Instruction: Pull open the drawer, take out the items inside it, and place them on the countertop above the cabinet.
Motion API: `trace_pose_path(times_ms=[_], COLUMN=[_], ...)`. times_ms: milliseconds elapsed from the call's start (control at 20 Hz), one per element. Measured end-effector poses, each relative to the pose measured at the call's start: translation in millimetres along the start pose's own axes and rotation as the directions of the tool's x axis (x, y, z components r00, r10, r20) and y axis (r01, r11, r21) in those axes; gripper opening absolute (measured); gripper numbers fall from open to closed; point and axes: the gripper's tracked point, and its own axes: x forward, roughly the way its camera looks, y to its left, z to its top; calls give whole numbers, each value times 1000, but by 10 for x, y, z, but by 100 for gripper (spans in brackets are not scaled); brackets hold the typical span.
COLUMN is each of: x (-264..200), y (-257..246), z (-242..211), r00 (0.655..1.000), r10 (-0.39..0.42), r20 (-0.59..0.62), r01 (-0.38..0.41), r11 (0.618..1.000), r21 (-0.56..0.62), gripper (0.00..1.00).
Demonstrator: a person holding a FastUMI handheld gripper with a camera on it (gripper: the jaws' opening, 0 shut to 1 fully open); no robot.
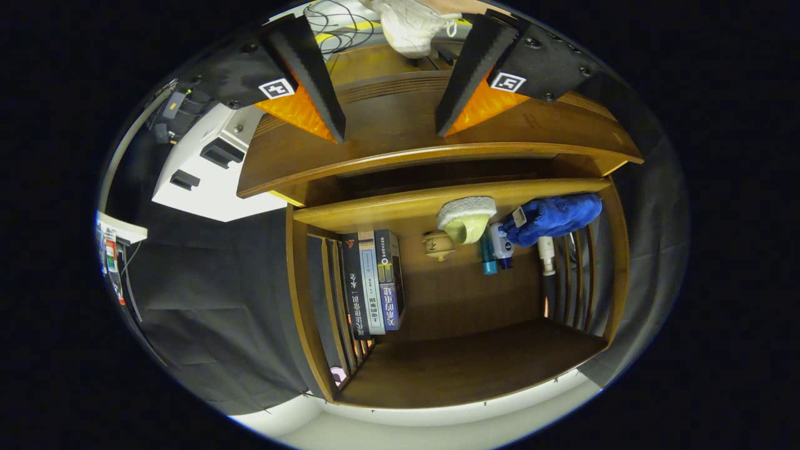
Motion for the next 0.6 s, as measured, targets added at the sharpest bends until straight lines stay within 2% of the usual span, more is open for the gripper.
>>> trace_pose_path(times_ms=[150, 450, 550, 600], x=[240, 759, 855, 814], y=[42, 143, 195, 163], z=[48, 177, 163, 161], r00=[1000, 999, 1000, 999], r10=[-11, -26, 23, 32], r20=[-8, -26, -21, -12], r01=[11, 25, -24, -32], r11=[1000, 998, 999, 998], r21=[13, -51, -45, -50], gripper=[98, 98, 97, 93])
